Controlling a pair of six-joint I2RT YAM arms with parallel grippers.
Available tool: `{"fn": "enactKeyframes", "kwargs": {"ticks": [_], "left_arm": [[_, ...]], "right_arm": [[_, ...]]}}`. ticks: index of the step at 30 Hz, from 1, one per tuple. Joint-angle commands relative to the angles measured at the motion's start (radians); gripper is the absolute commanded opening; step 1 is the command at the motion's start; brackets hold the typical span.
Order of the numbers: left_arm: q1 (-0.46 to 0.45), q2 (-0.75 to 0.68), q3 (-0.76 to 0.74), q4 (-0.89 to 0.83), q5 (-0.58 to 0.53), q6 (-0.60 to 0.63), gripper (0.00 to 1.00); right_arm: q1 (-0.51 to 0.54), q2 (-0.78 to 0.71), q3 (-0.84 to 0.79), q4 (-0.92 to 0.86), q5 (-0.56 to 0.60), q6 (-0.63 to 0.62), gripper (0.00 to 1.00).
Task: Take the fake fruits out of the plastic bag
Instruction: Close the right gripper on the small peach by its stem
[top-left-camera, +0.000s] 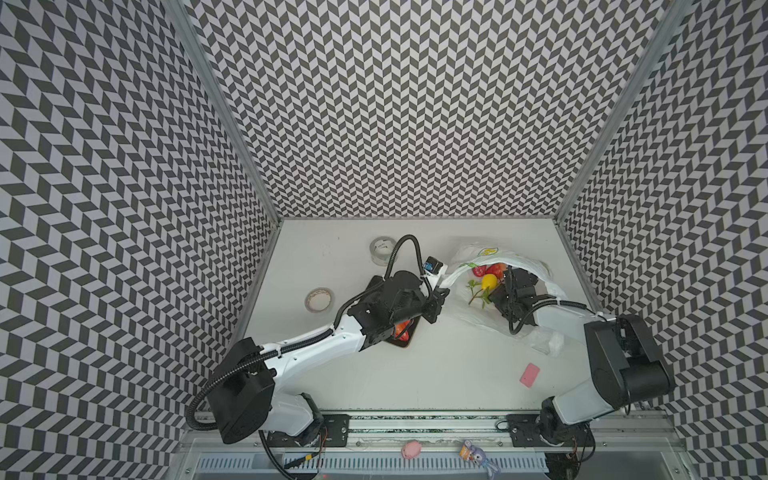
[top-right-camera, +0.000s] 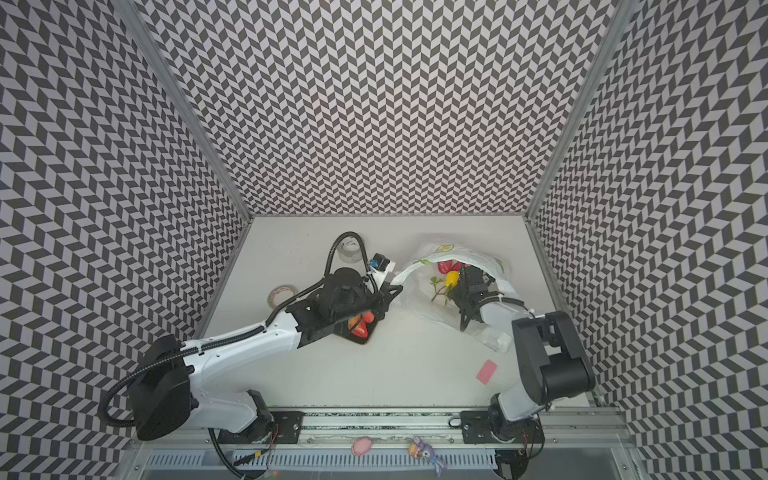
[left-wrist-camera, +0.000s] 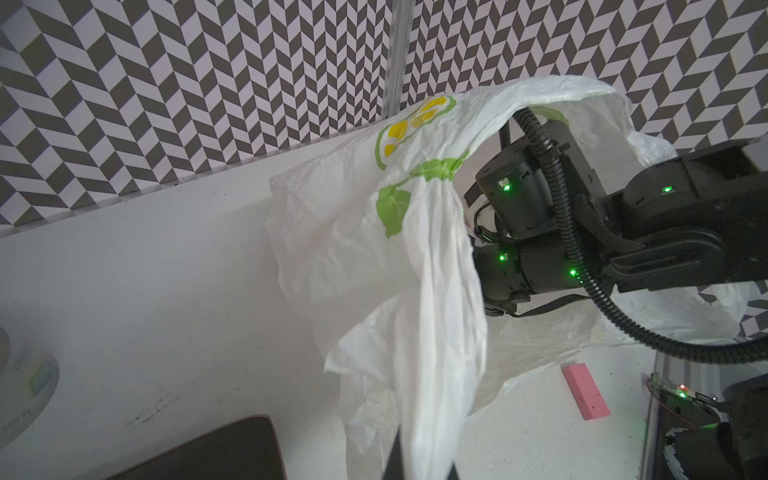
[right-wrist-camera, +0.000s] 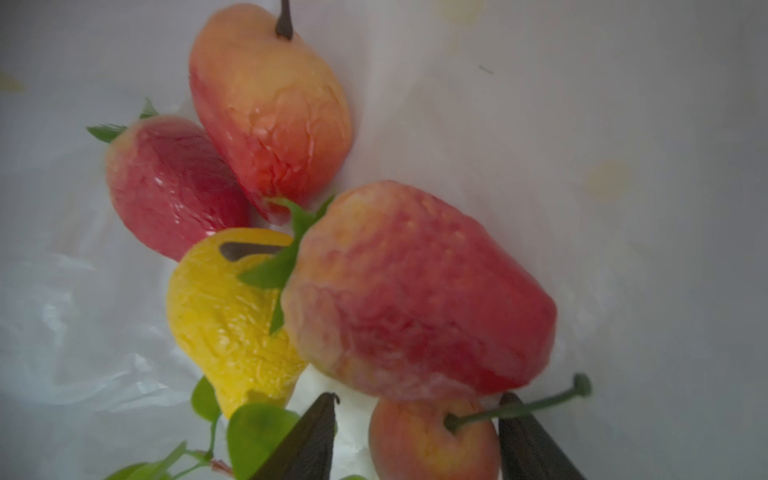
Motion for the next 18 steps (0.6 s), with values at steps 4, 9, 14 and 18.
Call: {"fn": "enactKeyframes", "kwargs": {"ticks": [4,9,14,18], "left_arm": [[-0.005,-0.006,0.021,0.005,-0.015,0.011,0.0],[-0.005,0.0,0.027,0.003,-0.019,0.012,0.0],[-0.005,0.016,0.039,0.005,-0.034,0.007,0.0],[-0.005,0.034,0.057,0.003,-0.057,0.003,0.0]], "right_arm": [[-0.006,0.013,0.018,0.02,0.014,0.008,0.46],[-0.006,-0.047,0.009,-0.015,0.021,-0.031,0.35],[-0.006,-0.156,-0.024,-0.051,0.001,-0.106,0.33],[-0.001,-0.227,-0.065,-0.049,-0.075,-0.245,0.32]]}}
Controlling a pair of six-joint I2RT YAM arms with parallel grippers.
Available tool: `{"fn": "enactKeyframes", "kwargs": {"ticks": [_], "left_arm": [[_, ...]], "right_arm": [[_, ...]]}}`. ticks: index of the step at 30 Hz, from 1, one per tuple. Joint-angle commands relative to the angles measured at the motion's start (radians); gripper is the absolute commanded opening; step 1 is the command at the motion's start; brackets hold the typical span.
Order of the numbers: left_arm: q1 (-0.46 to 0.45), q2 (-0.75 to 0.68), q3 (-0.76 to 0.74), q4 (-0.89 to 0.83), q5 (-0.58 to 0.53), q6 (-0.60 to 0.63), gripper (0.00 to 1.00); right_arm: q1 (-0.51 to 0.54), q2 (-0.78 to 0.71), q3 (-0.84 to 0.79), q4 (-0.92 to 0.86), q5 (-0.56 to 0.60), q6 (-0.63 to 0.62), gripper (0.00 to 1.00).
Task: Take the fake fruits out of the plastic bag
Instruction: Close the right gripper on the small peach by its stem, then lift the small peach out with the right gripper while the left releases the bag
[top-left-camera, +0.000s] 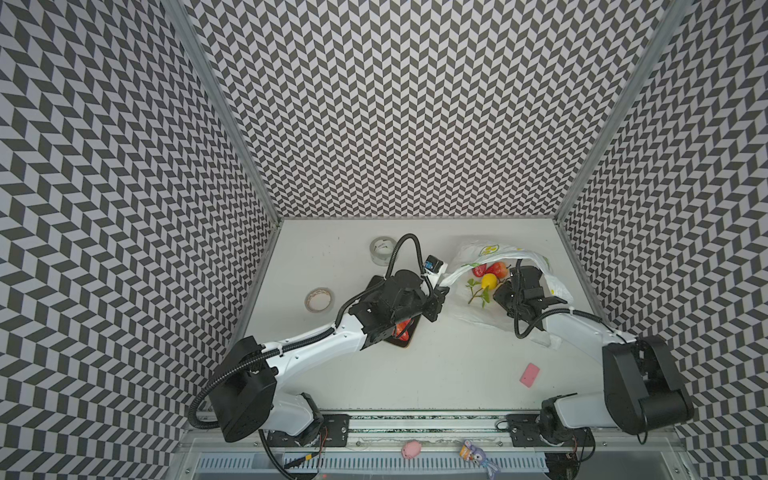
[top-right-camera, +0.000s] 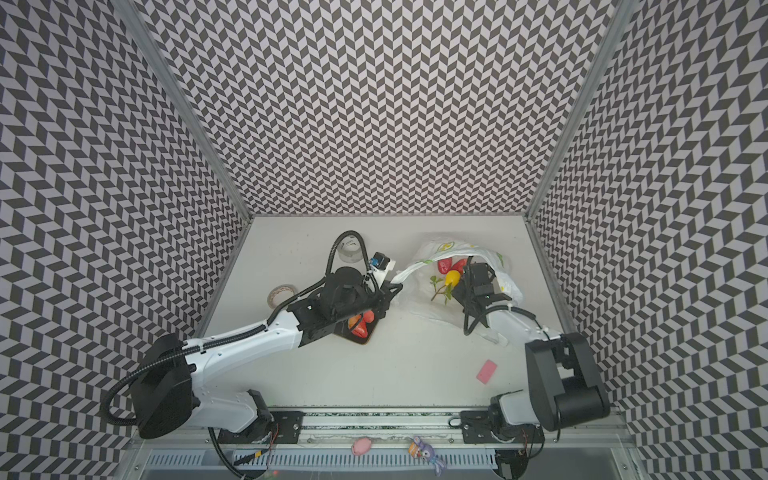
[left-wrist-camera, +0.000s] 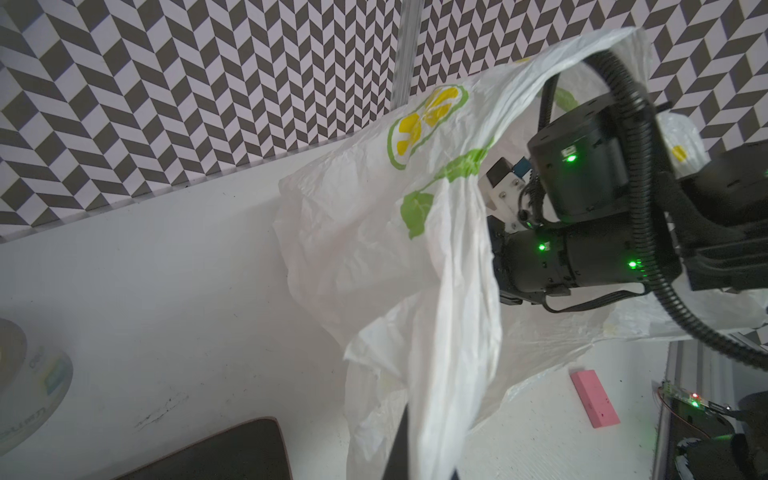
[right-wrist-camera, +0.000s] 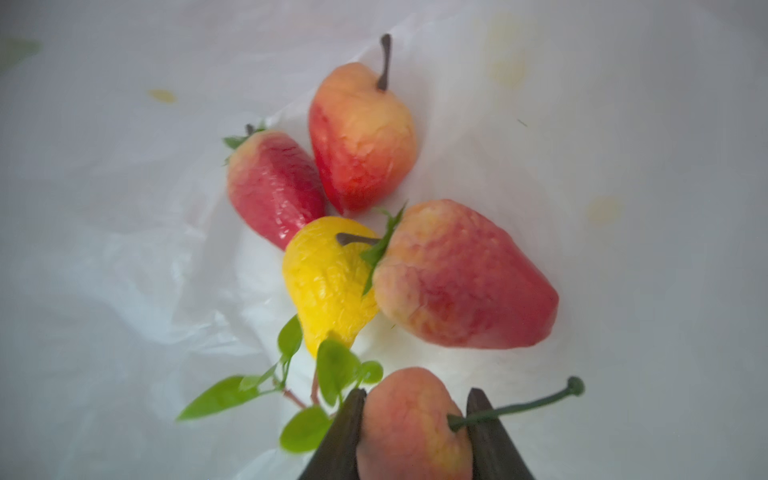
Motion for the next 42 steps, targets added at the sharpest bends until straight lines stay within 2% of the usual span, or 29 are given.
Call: {"fn": "enactKeyframes", "kwargs": {"ticks": [1,8,16,21,28,39,40,42], "left_arm": [[-0.004,0.018,0.045,0.004,-0.033,0.002,0.0],[-0.003,0.06,0.117,0.015,-0.03,-0.003,0.0],[-0.004,0.111,0.193,0.014,-0.006,0.006,0.0],[-0.004,0.14,0.218,-0.019,-0.02,0.026,0.0],[-0.002,0.142,0.221,-0.016,-0.025,0.019,0.0],[-0.002,0.136,0.219,-0.011,-0.011,0.017,0.0],[-0.002,0.136,0.218,-0.011,-0.006,0.017,0.05],[-0.001,0.128,0.212,-0.008,0.005,0.021,0.23]], "right_arm": [[0.002,-0.061,-0.038,-0.01,-0.059,-0.142,0.32],[0.04,-0.173,-0.083,-0.073,-0.178,-0.362,0.31],[0.108,-0.196,-0.092,-0.136,-0.23,-0.489,0.3],[0.169,-0.245,-0.077,-0.147,-0.239,-0.506,0.3],[0.177,-0.414,-0.059,-0.204,-0.288,-0.551,0.3],[0.177,-0.57,0.111,-0.442,-0.359,-0.488,0.3],[0.177,-0.582,0.129,-0.463,-0.364,-0.485,0.3],[0.177,-0.601,0.161,-0.502,-0.369,-0.488,0.3]]}}
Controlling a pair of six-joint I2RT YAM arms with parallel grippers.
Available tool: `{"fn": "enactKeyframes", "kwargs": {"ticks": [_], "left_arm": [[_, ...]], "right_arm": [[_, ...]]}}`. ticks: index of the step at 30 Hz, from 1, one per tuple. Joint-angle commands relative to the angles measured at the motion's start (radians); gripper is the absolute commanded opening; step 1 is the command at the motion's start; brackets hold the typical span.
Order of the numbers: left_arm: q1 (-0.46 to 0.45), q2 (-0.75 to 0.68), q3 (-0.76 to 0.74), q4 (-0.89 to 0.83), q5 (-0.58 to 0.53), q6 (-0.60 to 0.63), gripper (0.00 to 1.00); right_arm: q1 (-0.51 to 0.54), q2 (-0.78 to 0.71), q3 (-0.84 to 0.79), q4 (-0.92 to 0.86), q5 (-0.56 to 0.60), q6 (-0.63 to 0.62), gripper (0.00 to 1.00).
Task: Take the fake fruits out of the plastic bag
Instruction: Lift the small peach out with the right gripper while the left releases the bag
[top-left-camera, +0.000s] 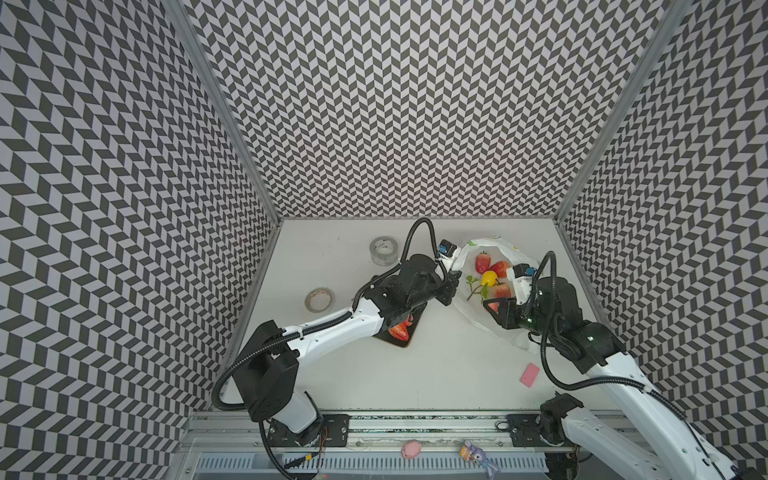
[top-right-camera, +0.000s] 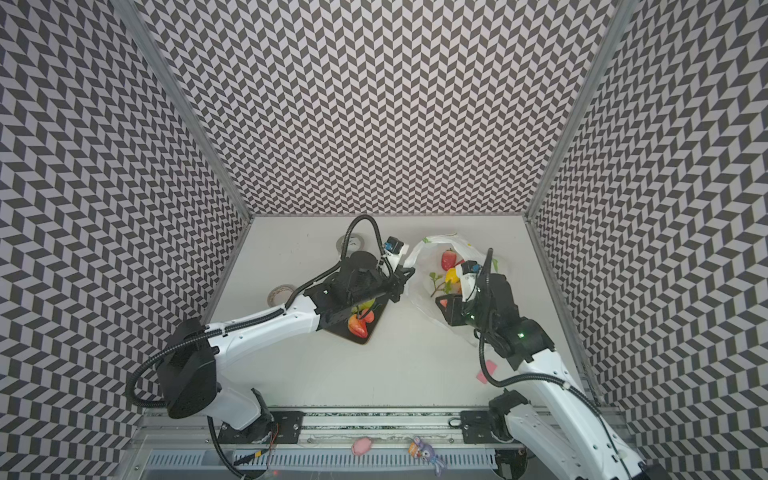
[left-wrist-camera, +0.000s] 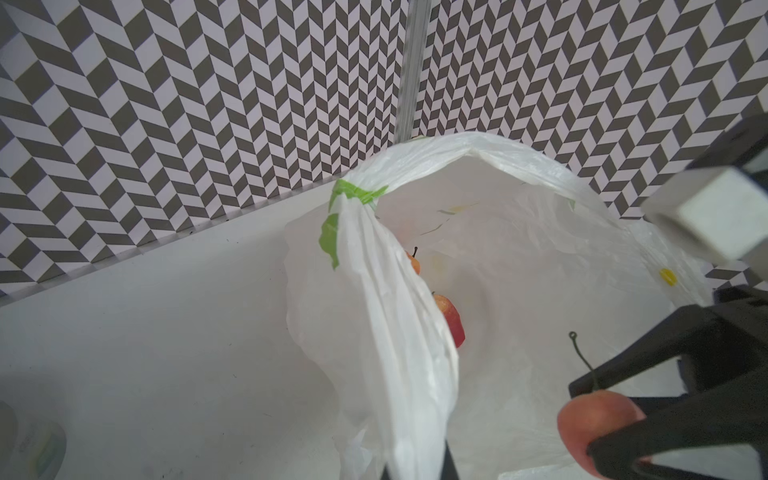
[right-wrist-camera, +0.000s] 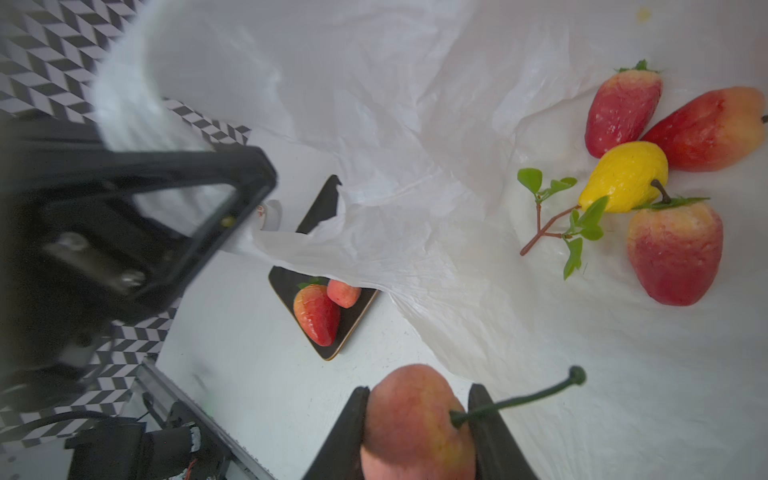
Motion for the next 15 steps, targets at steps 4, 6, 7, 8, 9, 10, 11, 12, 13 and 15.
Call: {"fn": "enactKeyframes", "kwargs": {"ticks": [4,6,7,8,9,10,11,12,13,15], "left_arm": [[-0.006,-0.044,-0.003,0.019,0.041,0.013,0.46],[-0.007,-0.07,-0.015,0.025,0.053,0.022,0.52],[-0.006,-0.088,-0.022,0.028,0.063,0.025,0.56],[-0.007,-0.103,-0.029,0.03,0.07,0.029,0.62],[-0.008,-0.125,-0.041,0.032,0.078,0.033,0.74],[-0.008,-0.146,-0.054,0.032,0.083,0.038,0.9],[-0.01,-0.169,-0.066,0.031,0.084,0.043,0.95],[-0.01,-0.195,-0.077,0.019,0.077,0.045,1.0],[-0.013,-0.224,-0.084,0.003,0.059,0.045,1.0],[-0.013,-0.286,-0.107,-0.016,0.014,0.037,1.0]], "right_arm": [[0.004,-0.076,0.1,-0.108,-0.003,0.01,0.3],[0.005,-0.095,0.138,-0.111,-0.002,0.007,0.31],[0.004,-0.093,0.165,-0.119,-0.006,0.001,0.31],[0.004,-0.087,0.191,-0.129,-0.014,-0.006,0.31],[0.005,-0.08,0.22,-0.141,-0.023,-0.014,0.31],[0.005,-0.071,0.247,-0.146,-0.033,-0.022,0.31],[0.005,-0.063,0.272,-0.149,-0.046,-0.029,0.31],[0.005,-0.053,0.299,-0.148,-0.059,-0.039,0.31],[0.005,-0.039,0.326,-0.145,-0.073,-0.047,0.31],[0.007,-0.007,0.382,-0.137,-0.09,-0.064,0.31]]}}
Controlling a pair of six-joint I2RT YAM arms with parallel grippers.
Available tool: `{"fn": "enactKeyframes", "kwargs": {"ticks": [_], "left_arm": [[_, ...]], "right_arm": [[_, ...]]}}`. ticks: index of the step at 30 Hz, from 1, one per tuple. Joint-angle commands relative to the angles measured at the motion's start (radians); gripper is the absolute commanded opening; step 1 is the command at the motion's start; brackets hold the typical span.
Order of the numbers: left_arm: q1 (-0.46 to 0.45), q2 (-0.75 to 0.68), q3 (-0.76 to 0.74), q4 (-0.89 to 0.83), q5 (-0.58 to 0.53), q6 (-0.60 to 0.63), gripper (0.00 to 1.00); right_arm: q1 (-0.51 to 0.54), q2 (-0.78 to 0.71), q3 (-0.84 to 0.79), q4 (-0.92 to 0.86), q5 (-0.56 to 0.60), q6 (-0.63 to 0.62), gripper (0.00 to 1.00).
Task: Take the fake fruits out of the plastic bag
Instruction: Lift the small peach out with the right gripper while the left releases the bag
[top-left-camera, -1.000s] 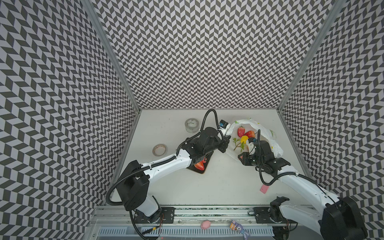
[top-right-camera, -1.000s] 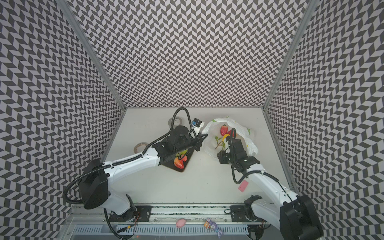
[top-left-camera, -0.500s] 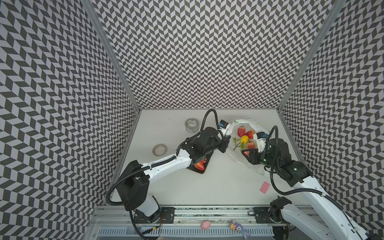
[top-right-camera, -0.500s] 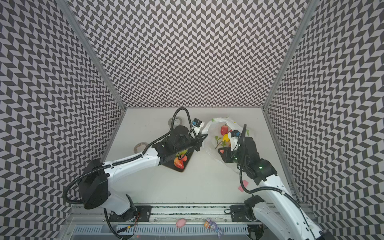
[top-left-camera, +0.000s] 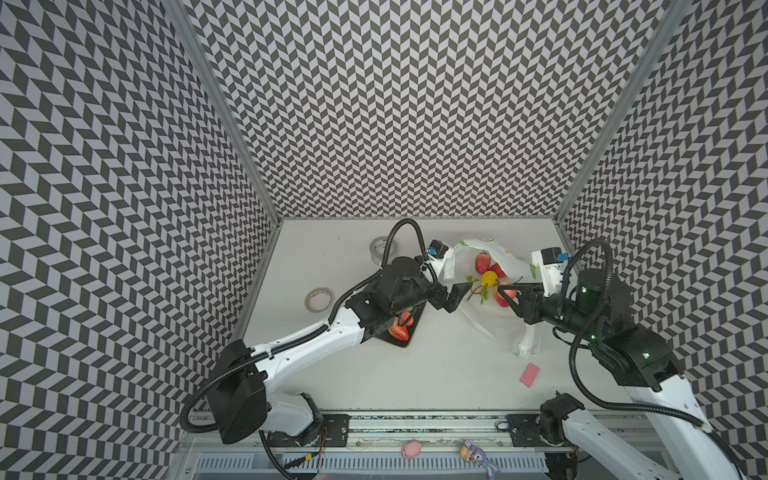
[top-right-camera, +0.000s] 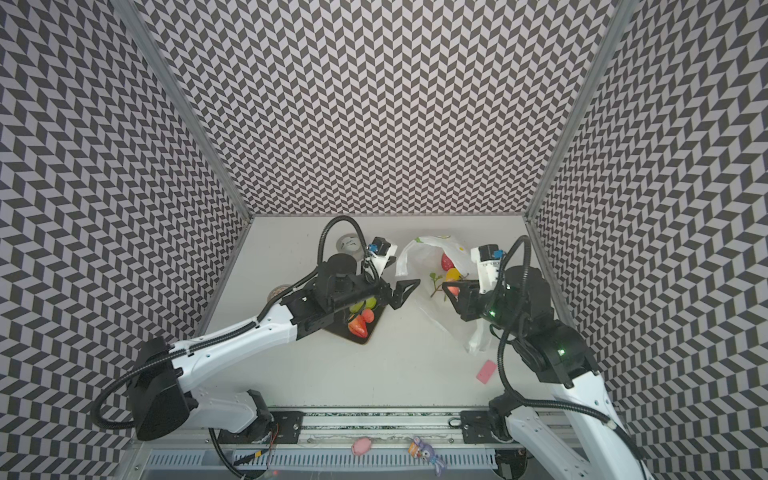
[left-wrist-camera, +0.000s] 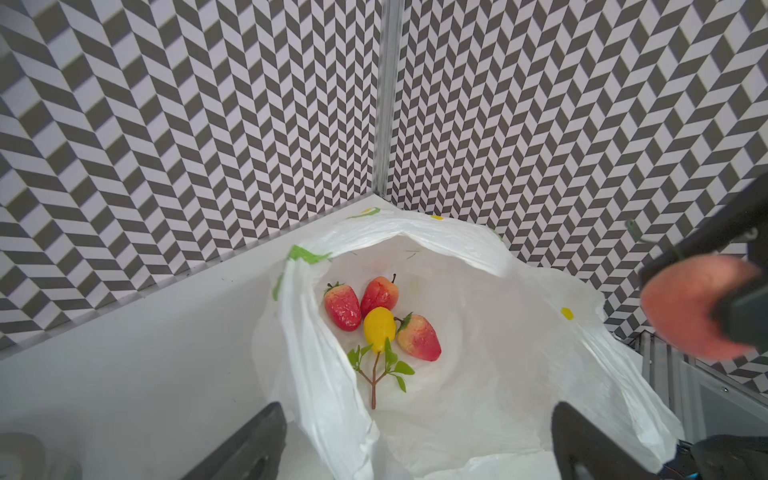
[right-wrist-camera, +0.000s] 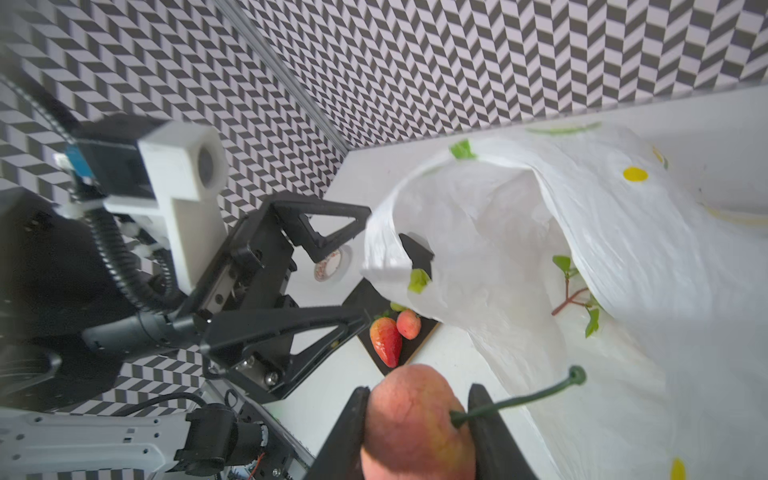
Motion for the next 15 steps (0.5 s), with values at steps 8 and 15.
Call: {"fn": "enactKeyframes", "kwargs": {"ticks": [8,15], "left_arm": [[0.085,-0.294,-0.043,-0.145,-0.399,-0.177,0.99],[0.332,-0.385,-0.037,-0.312,-0.565,-0.356,0.97]], "right_arm": [[0.207,0.234,0.218,0.082,0.031,-0.117,0.3],[0.492,0.485,0.203,0.197,0.179,-0.234,0.3]]}}
